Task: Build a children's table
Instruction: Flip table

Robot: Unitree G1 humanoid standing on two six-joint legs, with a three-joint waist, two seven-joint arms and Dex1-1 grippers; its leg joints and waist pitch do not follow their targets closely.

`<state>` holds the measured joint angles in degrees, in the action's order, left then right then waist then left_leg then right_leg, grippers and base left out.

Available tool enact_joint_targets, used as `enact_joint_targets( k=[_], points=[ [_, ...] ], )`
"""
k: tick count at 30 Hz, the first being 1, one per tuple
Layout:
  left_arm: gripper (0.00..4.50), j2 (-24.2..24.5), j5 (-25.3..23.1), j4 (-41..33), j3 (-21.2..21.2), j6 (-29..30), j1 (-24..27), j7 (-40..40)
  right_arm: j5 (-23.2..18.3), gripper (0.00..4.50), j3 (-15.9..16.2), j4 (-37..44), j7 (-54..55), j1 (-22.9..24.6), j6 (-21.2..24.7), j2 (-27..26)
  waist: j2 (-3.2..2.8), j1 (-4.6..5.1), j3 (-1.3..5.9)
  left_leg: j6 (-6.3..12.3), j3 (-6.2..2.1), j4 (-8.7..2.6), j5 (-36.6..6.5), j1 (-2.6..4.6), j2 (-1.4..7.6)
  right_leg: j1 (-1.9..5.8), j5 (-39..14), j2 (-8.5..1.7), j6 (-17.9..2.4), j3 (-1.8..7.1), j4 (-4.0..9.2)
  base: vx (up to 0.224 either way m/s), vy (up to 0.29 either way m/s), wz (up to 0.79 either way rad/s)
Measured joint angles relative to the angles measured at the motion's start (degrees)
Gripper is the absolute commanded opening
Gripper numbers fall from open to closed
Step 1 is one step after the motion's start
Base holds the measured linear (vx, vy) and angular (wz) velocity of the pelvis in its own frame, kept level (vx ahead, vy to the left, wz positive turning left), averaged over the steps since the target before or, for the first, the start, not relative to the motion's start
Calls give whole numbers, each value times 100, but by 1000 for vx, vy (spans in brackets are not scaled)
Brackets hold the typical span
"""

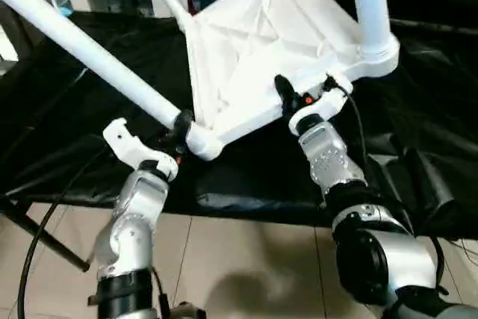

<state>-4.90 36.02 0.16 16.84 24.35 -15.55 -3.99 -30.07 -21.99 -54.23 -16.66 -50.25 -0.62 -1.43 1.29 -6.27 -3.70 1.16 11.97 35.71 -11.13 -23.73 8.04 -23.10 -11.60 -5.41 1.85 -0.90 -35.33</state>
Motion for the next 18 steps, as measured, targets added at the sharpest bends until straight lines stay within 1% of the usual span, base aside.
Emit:
enact_joint_targets(
  k=[3, 7, 9, 10, 12, 14, 17, 18],
  points=[
    [449, 25, -2, -8, -36, 80, 1, 0, 52, 218, 4, 180, 100, 38, 0, 18, 0, -7, 0, -5, 0, 0, 8, 2, 1, 1, 7, 0, -1, 1, -2, 0, 0, 0],
    [450, 112, 41, -174, -104, 188, 175, -169, 53, 215, 6, 327, 195, 102, 0, 59, -1, -10, 1, -27, 0, 0, 2, 4, 1, 4, 11, 0, -1, 0, -3, 0, 0, 0],
    [450, 320, 153, -285, -90, 360, 543, -378, 47, 214, -21, 441, 298, 160, 0, 257, -2, -48, 1, -32, 1, 0, 8, -6, 2, 3, 11, 0, 0, -2, -4, 0, 0, 0],
    [450, 459, 193, -266, -37, 491, 746, -462, 48, 214, -72, 533, 310, 203, 0, 409, -2, -69, 1, -28, 1, 0, 16, -26, 6, -2, 11, 2, 0, -6, -3, 0, 0, 0],
    [450, 769, 262, -288, -29, 747, 944, -706, 66, 212, -144, 706, 404, 270, -1, 551, -1, -100, 0, -26, 3, 0, 24, -36, 7, -5, 11, 3, 1, -5, -4, 0, 0, 0],
    [450, 1044, 304, -443, -132, 938, 1018, -1027, 111, 210, -167, 773, 502, 271, -1, 587, -1, -73, 0, -28, 3, 0, 29, -35, 6, -5, 19, 3, 6, -3, -3, 0, 0, 0],
    [450, 1282, 304, -720, -350, 1002, 1072, -1437, 133, 207, -187, 792, 624, 276, -1, 629, -1, 6, 0, -40, 4, 0, 40, -34, 7, -6, 38, 3, 9, 0, 0, 0, 0, 0],
    [450, 1391, 258, -818, -487, 978, 1096, -1558, 133, 207, -186, 792, 633, 279, 2, 647, -1, 43, 0, -44, 4, -1, 43, -33, 7, -7, 42, 3, 13, 0, -1, 0, 0, 0]
  ],
)
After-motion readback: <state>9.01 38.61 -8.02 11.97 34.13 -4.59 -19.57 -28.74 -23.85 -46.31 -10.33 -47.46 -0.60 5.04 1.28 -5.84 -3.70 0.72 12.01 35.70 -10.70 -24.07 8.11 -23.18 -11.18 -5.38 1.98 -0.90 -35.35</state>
